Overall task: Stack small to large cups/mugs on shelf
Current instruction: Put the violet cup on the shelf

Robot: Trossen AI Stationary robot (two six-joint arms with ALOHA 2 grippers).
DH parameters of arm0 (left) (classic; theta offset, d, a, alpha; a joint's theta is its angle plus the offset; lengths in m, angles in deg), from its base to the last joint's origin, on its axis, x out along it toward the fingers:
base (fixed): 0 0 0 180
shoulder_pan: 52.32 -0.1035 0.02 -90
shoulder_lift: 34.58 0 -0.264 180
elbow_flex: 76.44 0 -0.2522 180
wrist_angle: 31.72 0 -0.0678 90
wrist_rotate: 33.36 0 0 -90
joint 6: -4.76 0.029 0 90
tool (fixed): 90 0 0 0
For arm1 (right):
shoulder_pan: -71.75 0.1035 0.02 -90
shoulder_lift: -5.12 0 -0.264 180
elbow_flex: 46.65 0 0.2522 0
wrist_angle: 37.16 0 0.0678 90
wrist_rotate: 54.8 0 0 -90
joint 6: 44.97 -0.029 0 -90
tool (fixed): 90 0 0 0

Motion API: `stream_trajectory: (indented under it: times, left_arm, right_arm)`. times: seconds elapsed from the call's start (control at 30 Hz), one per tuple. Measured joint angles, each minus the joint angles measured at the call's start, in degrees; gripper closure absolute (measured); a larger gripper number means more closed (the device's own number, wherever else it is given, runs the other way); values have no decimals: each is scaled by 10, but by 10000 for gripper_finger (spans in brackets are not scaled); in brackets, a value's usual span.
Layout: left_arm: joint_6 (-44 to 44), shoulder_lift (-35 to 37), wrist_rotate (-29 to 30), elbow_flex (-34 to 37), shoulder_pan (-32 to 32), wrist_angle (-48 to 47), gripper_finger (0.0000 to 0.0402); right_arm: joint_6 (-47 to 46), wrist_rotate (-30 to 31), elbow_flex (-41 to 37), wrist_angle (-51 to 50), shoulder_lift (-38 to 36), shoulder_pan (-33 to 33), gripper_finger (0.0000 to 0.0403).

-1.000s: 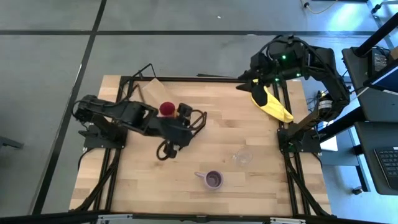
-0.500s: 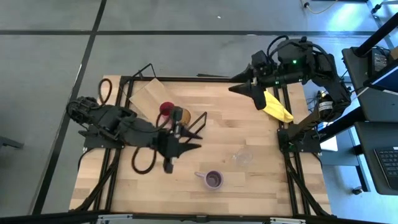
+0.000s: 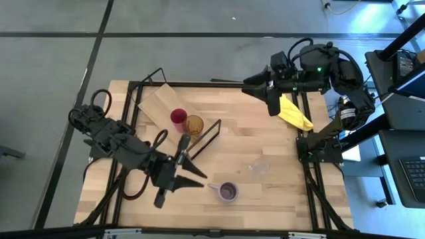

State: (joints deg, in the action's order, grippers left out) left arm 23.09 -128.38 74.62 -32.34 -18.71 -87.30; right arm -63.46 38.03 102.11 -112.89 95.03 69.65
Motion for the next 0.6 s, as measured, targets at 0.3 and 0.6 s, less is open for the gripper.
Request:
stream_trajectory:
  times: [0.3,0.6]
  left_arm:
    - [42,-1,6,-56,5,7,308]
    - [6,-19,-100,-106,-86,-174,308]
  right_arm:
    - [-9,27,0,3,0,23,217]
    - [-33,30,0,5,0,39,217]
